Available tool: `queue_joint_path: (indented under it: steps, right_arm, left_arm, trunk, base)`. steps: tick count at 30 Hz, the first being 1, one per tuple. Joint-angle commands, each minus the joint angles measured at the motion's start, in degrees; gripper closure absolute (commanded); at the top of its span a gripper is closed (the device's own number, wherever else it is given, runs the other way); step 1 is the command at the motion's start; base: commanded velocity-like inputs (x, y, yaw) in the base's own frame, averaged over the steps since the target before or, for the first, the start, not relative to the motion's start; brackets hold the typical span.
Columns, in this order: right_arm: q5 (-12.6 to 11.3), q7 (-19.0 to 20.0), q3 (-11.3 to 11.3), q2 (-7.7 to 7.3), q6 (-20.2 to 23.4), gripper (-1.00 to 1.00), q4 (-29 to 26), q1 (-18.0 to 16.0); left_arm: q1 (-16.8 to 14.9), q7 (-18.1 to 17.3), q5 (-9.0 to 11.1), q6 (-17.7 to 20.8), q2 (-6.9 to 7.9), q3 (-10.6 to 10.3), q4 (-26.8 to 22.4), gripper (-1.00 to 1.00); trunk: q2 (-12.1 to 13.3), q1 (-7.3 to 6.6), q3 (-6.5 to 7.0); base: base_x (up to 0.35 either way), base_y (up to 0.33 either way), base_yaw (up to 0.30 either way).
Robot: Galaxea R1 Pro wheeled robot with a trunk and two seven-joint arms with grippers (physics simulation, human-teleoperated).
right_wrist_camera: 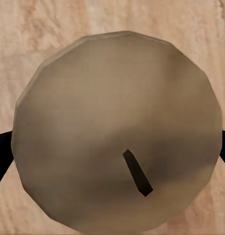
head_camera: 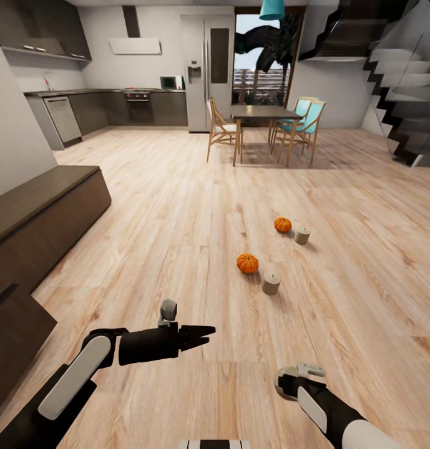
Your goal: Place each of the two pumpkins and all three candles from the living room inside a cabinet in the living room (use any cabinet), then make sure every cabinet is closed, and position the cauldron so it is next to a table in the living room.
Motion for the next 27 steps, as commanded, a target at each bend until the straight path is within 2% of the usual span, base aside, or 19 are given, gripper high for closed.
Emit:
queue_joint_path:
  steps: [1,8,16,17,24,27]
  right_arm:
    - [-0.8,-0.2,0.4,-0.09,0.2,1.00,-0.2,0.0]
    - [-0.8,-0.1,0.5,-0.03,0.0,1.00,-0.3,0.0]
    - [-0.8,0.0,0.4,-0.09,0.0,1.00,-0.3,0.0]
    - [-0.8,0.0,0.4,-0.10,0.1,1.00,-0.3,0.0]
    - [-0.9,0.0,0.3,-0.12,0.2,1.00,-0.3,0.0]
    - [-0.9,0.0,0.2,-0.12,0.2,1.00,-0.3,0.0]
  left_arm:
    - [0.0,-0.5,-0.4,0.0,0.05,0.0,0.0,-1.00]
    - [0.0,-0.2,-0.7,0.0,0.07,0.1,0.8,-1.00]
    - [0.0,5.2,-1.5,0.0,0.05,1.4,0.8,-1.00]
    - [0.0,6.4,-1.5,0.0,0.04,1.5,0.9,-1.00]
    - [0.0,21.5,-1.6,0.0,-0.52,2.9,1.8,-1.00]
    - [0.0,25.0,-1.6,-0.1,-0.58,3.0,1.9,-1.00]
  trunk:
    - [0.0,-0.03,0.18]
    - [0.1,-0.21,1.73]
    - [0.2,-0.42,3.54]
    - [0.2,-0.45,3.78]
    - [0.3,-0.63,5.50]
    - [0.3,-0.70,6.24]
  base:
    - [0.000,0.000,0.000]
    - [0.000,0.000,0.000]
    - [0.000,0.000,-0.037]
    - [0.000,0.000,-0.201]
    - [0.000,0.000,-0.261]
    - [0.000,0.000,-0.275]
